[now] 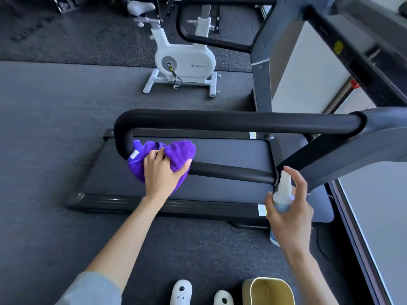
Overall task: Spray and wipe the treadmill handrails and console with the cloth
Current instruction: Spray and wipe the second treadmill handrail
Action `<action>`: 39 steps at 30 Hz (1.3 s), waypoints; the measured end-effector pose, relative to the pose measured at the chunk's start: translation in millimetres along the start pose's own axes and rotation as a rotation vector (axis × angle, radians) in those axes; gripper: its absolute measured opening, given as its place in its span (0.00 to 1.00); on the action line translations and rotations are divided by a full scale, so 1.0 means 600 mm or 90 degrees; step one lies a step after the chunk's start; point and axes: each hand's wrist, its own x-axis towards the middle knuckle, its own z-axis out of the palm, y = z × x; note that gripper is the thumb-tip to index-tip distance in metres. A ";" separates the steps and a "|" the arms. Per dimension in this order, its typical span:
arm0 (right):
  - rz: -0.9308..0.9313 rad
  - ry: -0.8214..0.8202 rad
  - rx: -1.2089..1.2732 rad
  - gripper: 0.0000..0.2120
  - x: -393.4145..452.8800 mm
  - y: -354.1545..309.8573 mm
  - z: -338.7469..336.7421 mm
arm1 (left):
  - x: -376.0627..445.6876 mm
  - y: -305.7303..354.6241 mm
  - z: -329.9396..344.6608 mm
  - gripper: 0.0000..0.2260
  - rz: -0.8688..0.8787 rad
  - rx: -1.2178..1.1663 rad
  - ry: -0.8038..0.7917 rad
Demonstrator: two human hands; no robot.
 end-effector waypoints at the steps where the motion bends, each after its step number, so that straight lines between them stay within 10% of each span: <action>1: -0.002 -0.002 0.002 0.33 -0.003 -0.003 0.003 | -0.014 0.009 -0.002 0.21 -0.028 -0.029 0.034; 6: 0.008 -0.015 0.016 0.32 -0.015 0.001 0.002 | -0.133 0.072 0.028 0.23 -0.278 -0.378 0.087; 12: 0.033 0.001 0.006 0.30 -0.018 0.041 -0.047 | -0.162 0.186 0.108 0.18 -0.870 -0.836 0.007; 27: 0.069 0.003 -0.044 0.35 -0.027 0.117 -0.120 | -0.082 0.392 0.214 0.17 -0.854 -1.054 0.077; 39: 0.014 -0.041 -0.015 0.32 -0.020 0.062 -0.046 | -0.063 0.240 0.178 0.24 -0.886 -1.018 0.043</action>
